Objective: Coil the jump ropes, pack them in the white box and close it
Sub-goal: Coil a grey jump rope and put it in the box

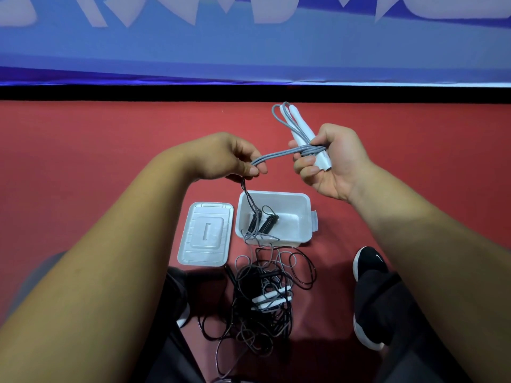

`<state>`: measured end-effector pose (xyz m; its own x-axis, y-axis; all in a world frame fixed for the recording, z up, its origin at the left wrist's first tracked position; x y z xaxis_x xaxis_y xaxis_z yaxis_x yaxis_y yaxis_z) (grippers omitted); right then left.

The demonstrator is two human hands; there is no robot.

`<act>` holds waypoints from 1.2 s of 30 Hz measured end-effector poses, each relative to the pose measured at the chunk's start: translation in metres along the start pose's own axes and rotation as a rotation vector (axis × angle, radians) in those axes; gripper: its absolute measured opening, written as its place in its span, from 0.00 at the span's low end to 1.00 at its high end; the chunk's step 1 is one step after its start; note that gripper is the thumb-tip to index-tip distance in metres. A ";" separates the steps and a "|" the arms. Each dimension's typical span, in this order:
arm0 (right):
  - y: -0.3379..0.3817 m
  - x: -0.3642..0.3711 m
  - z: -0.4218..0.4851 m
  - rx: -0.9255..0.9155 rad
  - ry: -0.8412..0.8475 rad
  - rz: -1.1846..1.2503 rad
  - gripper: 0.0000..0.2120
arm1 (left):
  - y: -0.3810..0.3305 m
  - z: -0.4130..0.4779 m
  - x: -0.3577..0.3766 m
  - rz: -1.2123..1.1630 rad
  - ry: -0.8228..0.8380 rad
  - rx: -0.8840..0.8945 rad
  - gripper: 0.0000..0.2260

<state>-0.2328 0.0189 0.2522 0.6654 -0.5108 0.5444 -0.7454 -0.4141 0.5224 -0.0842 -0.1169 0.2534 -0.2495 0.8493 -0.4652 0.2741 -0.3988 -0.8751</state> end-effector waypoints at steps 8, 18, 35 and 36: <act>-0.004 0.001 0.002 -0.013 -0.030 -0.007 0.11 | 0.004 0.004 -0.002 0.083 -0.035 -0.001 0.04; -0.010 0.009 0.008 0.077 0.080 -0.176 0.11 | 0.006 0.004 -0.004 0.204 -0.039 -0.007 0.02; -0.007 0.012 0.011 0.052 0.163 -0.068 0.12 | 0.009 0.006 -0.008 0.205 -0.146 -0.033 0.08; -0.008 0.013 0.010 0.060 0.173 -0.081 0.10 | 0.010 0.006 -0.007 0.191 -0.157 -0.035 0.08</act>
<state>-0.2187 0.0079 0.2487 0.7166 -0.3395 0.6093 -0.6869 -0.4953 0.5319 -0.0852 -0.1294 0.2472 -0.3308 0.6942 -0.6393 0.3615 -0.5325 -0.7653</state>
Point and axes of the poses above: each hand's wrist, its own z-axis towards the middle knuckle, its own x-axis out of the palm, y = z × x, the point moved 6 cm from there along z, towards the middle knuckle, and after that the axes turned 13 degrees about x, right-handed, at the moved point
